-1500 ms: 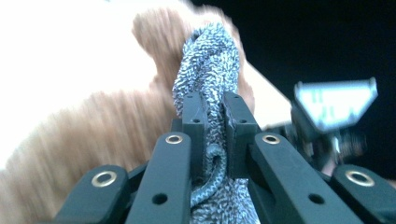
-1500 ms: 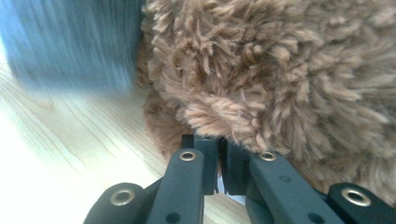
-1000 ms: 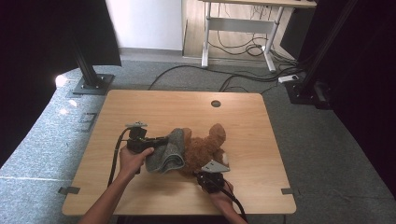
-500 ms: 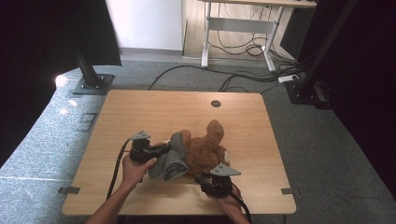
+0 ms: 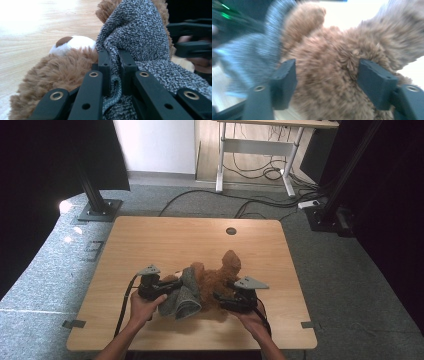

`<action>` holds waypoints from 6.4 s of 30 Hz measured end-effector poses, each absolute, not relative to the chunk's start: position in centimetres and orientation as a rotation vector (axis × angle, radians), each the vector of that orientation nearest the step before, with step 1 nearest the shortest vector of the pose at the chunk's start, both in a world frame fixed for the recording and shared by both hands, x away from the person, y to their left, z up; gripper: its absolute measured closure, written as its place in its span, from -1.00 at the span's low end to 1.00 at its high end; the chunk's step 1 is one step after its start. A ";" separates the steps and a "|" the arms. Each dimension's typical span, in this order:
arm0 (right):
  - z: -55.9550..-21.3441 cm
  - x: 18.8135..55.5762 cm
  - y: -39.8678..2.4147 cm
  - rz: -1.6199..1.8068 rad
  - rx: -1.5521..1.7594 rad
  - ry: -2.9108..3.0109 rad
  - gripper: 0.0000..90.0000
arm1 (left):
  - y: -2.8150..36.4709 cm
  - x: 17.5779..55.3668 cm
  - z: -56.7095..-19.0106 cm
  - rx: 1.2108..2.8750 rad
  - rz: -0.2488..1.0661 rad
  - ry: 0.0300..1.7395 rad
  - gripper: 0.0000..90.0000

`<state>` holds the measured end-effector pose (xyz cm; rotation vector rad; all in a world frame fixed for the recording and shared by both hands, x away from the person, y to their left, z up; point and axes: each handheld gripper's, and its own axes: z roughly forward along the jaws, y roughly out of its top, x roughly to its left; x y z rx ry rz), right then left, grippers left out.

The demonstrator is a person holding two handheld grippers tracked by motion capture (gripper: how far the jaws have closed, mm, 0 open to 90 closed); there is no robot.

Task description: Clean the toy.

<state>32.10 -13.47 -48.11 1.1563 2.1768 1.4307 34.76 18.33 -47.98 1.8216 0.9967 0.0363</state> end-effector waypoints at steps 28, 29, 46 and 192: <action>-51.7 30.8 -11.1 1.384 1.067 2.131 0.53 | 6.0 39.9 -44.0 1.981 0.001 0.914 0.79; -51.8 30.8 -11.1 1.382 1.068 2.130 0.53 | 6.1 39.8 -44.1 1.983 0.005 0.917 0.79; -52.2 30.3 -11.2 1.386 1.094 2.105 0.56 | 16.1 38.9 -43.7 1.846 0.121 1.035 0.79; -54.1 29.7 -10.5 1.356 1.163 2.108 0.66 | 8.7 34.3 -44.1 1.876 0.053 0.768 0.79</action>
